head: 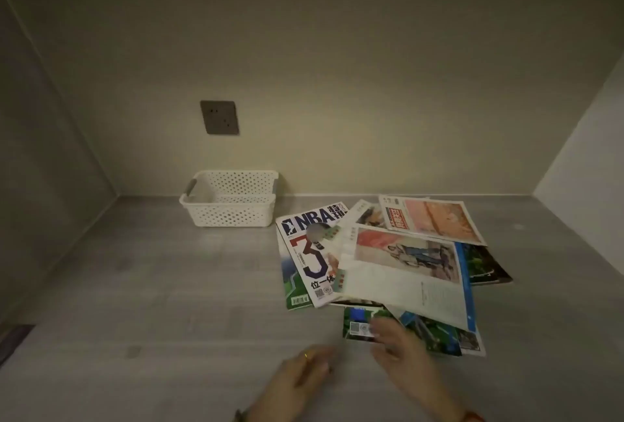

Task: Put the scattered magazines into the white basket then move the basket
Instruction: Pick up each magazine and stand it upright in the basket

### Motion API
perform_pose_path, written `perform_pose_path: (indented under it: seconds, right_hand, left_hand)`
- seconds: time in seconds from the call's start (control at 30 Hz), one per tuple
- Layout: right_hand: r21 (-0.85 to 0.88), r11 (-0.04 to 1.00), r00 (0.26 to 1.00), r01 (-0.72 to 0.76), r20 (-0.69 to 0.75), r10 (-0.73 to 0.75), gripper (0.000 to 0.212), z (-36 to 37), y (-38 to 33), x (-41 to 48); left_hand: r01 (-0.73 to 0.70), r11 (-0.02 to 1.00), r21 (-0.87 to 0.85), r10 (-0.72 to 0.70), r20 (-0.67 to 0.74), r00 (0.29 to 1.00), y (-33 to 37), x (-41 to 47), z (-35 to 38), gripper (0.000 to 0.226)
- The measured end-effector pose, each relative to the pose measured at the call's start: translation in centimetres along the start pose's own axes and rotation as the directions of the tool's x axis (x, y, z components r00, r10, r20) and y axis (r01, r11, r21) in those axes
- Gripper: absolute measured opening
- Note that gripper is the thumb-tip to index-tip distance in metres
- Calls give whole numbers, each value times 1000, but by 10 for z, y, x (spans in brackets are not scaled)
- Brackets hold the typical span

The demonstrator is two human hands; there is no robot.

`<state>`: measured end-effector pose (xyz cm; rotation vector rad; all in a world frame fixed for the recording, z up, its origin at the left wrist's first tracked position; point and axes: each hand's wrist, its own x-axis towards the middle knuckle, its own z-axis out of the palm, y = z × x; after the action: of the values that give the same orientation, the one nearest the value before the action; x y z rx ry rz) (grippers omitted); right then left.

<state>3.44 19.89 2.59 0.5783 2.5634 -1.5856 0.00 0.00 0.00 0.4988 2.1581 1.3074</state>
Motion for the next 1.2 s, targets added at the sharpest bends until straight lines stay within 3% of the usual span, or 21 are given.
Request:
perform_pose_path:
  seconds: [0.13,0.3,0.43,0.57,0.7,0.87,0.97,1.07,1.1,1.2]
  right_hand:
    - [-317,945,990,73,-92,-108,62,-12,-10,67]
    - [-635,772,999,-8,-37,-20,87,-6,6,125]
    - [-705,707,998,-62,-36,51,92,0,10,141]
    - [-741,671,999,-31,-14,31,87,-6,12,143]
    - [-738,674,998,41,68,13,64,-20,10,143]
    - [-569,821,997,37,-36,-70,34,-57,-23,153]
    - [-255,954,973,156,-125,-192,9,-85,-67,158]
    - [-57,944,939,325,-98,-330,7,-117,-119,162]
    - [19,929,927,370,-79,-368,18,-125,-133,163]
    - [278,856,900,435,-134,-414,26,-135,-159,174]
  left_hand:
    - [-42,996,-76,38,-56,998,13,67,-53,23]
    - [-30,980,-198,35,22,999,-1,124,-84,26]
    - [41,969,-243,-28,58,998,-6,160,-96,21]
    - [92,966,-244,-77,71,995,-7,179,-94,20]
    - [62,977,-206,-64,-4,998,0,188,-90,27]
    - [22,962,-272,-34,-38,999,29,197,-85,12]
    - [18,944,-330,-32,-37,999,47,207,-86,10]
    - [-67,930,-362,64,-19,998,71,212,-93,19]
    - [-104,925,-366,101,-30,994,79,213,-97,23]
    - [-204,872,-444,149,-157,976,94,217,-117,27]
